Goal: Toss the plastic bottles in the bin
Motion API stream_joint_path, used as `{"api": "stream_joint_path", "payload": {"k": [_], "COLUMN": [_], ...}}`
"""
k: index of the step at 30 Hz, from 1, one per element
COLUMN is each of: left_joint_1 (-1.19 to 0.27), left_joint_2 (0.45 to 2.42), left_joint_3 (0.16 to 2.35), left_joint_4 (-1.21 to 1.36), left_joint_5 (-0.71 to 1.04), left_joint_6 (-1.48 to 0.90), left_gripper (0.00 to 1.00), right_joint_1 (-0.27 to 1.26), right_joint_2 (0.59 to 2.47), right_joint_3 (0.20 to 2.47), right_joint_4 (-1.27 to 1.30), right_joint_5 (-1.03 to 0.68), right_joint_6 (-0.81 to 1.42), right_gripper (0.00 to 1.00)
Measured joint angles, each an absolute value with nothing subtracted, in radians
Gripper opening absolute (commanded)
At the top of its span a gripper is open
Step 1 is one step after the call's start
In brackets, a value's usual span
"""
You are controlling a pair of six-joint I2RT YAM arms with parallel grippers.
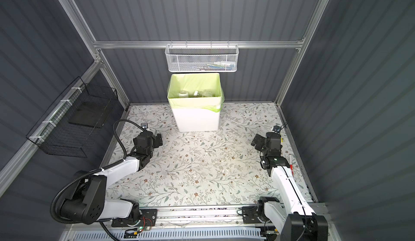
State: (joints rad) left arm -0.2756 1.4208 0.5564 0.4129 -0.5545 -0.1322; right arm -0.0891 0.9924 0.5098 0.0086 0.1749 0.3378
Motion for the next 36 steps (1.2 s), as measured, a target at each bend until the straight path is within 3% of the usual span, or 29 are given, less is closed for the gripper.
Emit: {"api": "stream_joint_path", "payload": {"k": [8, 13, 20, 36], "left_joint_1": [-0.207, -0.103, -0.046, -0.047], "left_joint_2": [1.551, 1.665, 1.711, 1.711], "left_joint_3": [0.434, 0.418, 0.441, 0.461], "left_joint_4": [0.691, 0.892, 0.902, 0.899], "left_joint_5": [-0.540, -0.385, -0.202, -0.155], "left_joint_6": [-0.039, -0.021, -0.009, -0.006], "left_gripper": [0.99, 0.99, 0.99, 0.99], "right_joint_1": [-0.150, -0.156, -0.150, -0.128], "right_joint_2": [1.171, 1.333, 1.427, 1.456], "right_joint_3": [0.306, 0.290, 0.290, 0.289], "right_joint_4": [0.524, 0.733, 0.953, 1.026], "right_joint_5": [0.184, 0.121, -0.046, -0.073], "right_joint_6": [0.292, 0.246, 0.170, 0.126], "right_gripper": [0.99, 0.99, 0.99, 0.99]}}
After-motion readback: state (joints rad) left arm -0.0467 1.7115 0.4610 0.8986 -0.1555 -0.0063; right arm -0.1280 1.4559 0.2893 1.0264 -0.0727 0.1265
